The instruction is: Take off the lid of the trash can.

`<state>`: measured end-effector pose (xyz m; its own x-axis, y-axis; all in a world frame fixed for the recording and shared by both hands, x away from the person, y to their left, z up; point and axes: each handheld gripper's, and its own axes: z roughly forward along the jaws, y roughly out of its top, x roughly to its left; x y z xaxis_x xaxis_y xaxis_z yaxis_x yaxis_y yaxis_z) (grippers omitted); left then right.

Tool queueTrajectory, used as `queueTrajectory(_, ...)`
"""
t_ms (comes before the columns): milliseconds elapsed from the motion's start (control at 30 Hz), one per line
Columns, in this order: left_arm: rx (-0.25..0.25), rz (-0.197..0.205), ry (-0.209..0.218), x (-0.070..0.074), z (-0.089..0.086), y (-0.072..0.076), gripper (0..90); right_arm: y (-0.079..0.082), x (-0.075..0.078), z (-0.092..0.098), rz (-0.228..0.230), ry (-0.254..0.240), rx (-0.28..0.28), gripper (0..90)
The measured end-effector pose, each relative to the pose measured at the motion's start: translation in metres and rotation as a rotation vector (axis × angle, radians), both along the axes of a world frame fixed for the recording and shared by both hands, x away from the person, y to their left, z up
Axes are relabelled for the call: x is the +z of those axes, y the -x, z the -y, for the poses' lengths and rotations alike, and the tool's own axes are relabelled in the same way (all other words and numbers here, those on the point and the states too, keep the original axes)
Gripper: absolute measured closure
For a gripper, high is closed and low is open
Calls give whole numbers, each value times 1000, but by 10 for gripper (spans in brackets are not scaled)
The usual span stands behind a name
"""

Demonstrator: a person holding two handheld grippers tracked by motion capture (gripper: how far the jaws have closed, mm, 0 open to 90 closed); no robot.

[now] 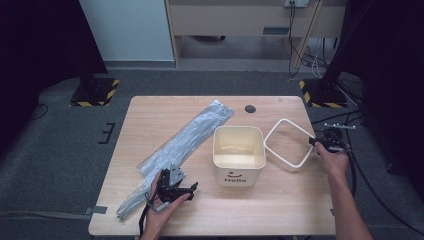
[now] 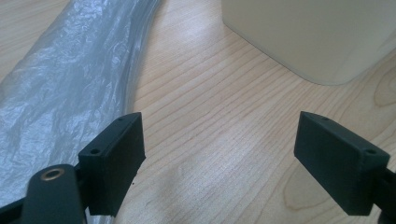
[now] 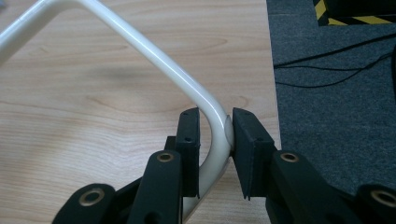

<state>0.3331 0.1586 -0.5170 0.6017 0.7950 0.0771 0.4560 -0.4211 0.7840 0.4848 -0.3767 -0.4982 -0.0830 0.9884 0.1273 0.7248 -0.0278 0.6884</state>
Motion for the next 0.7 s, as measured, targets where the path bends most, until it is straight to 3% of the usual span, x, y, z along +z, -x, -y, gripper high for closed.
queueTrajectory(167, 0, -3, -3, -1, 0, 0, 157, -3, -6, -6, -11, 42, 19, 731)
queueTrajectory(533, 4, 5, 2, 1, -2, 0, 157, -5, -18, -14, -48, 44, 36, 724)
queueTrajectory(700, 7, 4, 2, 1, -2, 0, 158, -5, -23, -13, -43, 44, 33, 718)
